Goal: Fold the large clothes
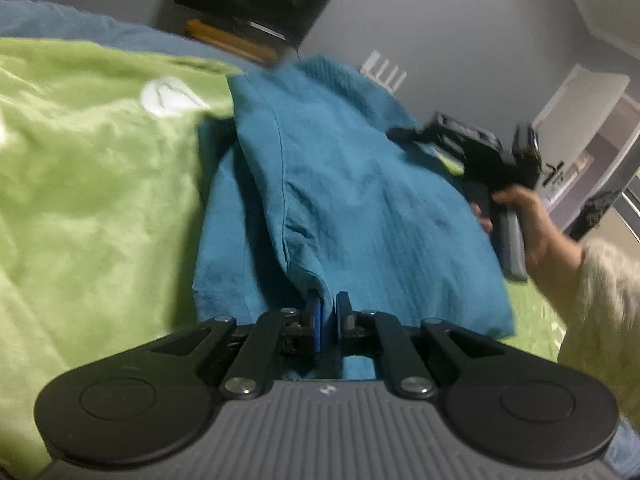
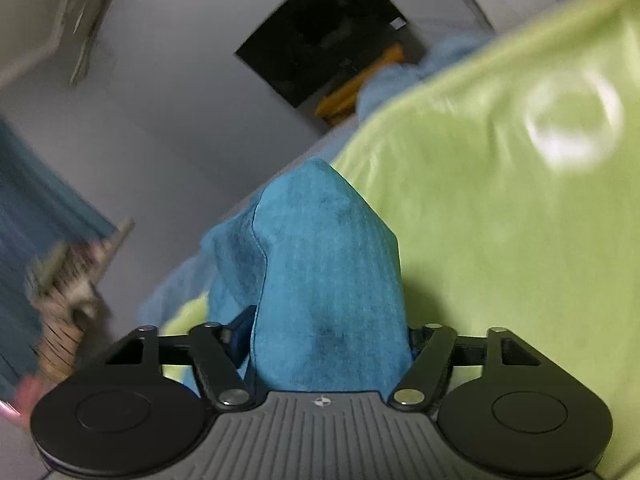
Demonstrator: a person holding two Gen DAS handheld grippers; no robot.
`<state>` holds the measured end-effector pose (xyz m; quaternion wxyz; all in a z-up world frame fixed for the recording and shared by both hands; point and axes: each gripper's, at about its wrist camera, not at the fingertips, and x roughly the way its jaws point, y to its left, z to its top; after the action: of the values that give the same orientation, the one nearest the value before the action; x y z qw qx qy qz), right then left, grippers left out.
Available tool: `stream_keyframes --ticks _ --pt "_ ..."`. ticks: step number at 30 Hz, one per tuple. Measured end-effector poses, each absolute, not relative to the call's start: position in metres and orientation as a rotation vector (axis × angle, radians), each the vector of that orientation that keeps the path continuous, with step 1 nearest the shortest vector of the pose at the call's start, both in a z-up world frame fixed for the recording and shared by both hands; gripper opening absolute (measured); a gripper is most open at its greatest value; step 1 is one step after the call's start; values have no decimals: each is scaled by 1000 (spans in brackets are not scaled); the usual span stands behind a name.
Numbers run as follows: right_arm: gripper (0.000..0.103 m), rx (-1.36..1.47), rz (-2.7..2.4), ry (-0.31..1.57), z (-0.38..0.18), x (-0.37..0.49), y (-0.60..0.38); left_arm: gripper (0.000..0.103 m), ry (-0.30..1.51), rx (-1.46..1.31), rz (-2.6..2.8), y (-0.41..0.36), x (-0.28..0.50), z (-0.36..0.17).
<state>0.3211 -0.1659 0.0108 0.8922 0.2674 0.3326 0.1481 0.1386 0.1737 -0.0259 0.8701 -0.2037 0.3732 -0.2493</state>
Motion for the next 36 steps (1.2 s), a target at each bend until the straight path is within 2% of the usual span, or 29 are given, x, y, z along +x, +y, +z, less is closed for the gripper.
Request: stream_keyframes --ticks 1,2,8,13,25,31,33,34,35,36 --pt "90 469 252 689 14 324 -161 2 792 -426 -539 173 139 -29" --pt "95 401 234 685 16 325 -157 2 794 -441 -563 174 138 -32" --pt "87 206 274 565 7 279 -149 2 783 -455 -596 178 133 -32" --pt "85 92 307 485 -1 235 -141 2 773 -405 -594 175 130 -30" --pt "85 105 338 591 -22 93 -194 2 786 -356 -575 168 127 -30" --pt "86 -96 296 593 -29 34 -196 2 804 -359 -599 168 127 -33" --pt "86 -144 307 561 -29 23 -189 7 809 -352 -619 165 126 -33" --pt "86 -161 305 535 -29 19 -185 19 819 -346 -634 163 126 -34" --pt "86 -168 300 518 -29 18 -181 35 834 -338 -649 160 126 -35" --pt "86 -168 293 509 -30 19 -178 43 848 -332 -670 158 126 -36"
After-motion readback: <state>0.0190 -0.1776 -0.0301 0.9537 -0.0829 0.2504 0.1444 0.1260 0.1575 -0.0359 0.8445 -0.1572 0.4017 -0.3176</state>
